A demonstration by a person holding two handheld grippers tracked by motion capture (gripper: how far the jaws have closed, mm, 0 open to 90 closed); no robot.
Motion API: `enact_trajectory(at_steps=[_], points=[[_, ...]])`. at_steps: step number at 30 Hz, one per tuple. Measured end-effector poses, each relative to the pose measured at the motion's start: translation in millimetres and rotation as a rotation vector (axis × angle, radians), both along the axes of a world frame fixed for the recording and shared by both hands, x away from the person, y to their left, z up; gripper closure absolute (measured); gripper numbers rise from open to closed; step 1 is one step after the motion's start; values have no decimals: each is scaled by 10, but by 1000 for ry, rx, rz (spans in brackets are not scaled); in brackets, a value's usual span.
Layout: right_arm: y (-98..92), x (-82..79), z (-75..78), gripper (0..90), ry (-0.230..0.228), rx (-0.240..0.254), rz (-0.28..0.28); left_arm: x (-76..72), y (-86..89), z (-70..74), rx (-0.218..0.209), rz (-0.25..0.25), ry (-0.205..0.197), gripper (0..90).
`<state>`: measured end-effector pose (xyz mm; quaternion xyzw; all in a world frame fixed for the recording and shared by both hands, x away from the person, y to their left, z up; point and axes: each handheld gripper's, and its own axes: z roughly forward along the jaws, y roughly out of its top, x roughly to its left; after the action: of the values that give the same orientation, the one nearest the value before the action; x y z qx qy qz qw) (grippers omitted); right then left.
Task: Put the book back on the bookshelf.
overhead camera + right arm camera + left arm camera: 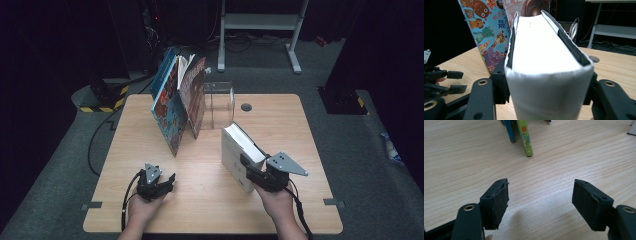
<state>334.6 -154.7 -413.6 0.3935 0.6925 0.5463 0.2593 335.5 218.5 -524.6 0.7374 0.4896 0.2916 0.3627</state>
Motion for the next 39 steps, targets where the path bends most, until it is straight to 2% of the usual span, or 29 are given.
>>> enact_trajectory(at_steps=[6, 10, 12, 14, 17, 26, 30, 39], points=[[-26, 41, 0, 463, 9, 23, 35, -1, -1, -1, 1, 0, 2, 297], [-6, 58, -16, 431, 2, 28, 30, 0, 0, -1, 1, 0, 3, 298], [11, 64, -25, 435, -19, 17, 25, 0, 1, 0, 0, -1, 4, 298], [23, 73, -27, 439, -15, 17, 22, 0, 0, -1, -3, 1, 5, 298], [34, 62, -24, 466, -37, 5, 16, 0, 1, -1, -3, 1, 5, 299], [42, 53, 5, 483, -18, -17, 18, 4, 0, -2, -4, 1, 7, 301], [46, 52, 7, 488, -19, -19, 30, 5, -1, -1, -3, 1, 10, 301], [55, 38, 19, 523, -34, -56, 18, 11, 5, -1, -2, -3, 17, 302]])
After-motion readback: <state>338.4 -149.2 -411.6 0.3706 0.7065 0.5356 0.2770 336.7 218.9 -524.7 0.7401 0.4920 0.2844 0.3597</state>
